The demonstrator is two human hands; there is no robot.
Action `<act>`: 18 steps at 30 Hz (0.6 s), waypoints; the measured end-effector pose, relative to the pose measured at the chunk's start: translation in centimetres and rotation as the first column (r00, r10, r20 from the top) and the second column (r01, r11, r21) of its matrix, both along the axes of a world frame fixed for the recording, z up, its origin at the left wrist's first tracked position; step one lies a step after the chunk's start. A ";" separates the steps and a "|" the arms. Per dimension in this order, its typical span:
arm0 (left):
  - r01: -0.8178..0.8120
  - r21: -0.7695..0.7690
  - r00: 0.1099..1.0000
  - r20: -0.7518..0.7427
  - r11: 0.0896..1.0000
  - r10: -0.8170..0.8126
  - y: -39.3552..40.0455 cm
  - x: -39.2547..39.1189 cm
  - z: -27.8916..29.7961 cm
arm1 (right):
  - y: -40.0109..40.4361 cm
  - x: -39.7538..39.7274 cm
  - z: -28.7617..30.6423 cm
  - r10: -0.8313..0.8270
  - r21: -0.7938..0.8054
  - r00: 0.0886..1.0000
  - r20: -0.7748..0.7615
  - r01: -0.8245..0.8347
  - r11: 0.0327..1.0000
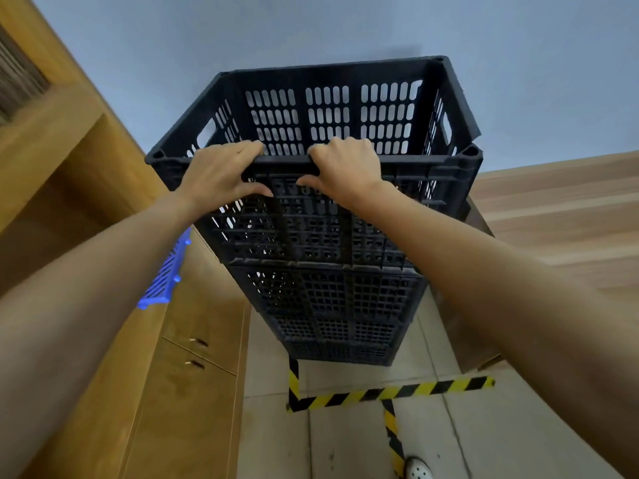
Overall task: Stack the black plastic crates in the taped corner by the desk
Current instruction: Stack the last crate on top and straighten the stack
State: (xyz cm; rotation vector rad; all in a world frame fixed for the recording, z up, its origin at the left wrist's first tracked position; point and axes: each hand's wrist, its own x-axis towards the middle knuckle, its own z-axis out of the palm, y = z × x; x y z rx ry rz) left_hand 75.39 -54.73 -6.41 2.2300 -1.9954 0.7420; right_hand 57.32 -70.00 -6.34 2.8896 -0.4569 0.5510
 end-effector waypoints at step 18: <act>-0.129 -0.096 0.991 -0.037 0.987 0.126 -3.5 -2.1 -0.8 | -6.1 -0.1 0.2 0.143 -0.092 0.989 -0.043 -0.146 0.985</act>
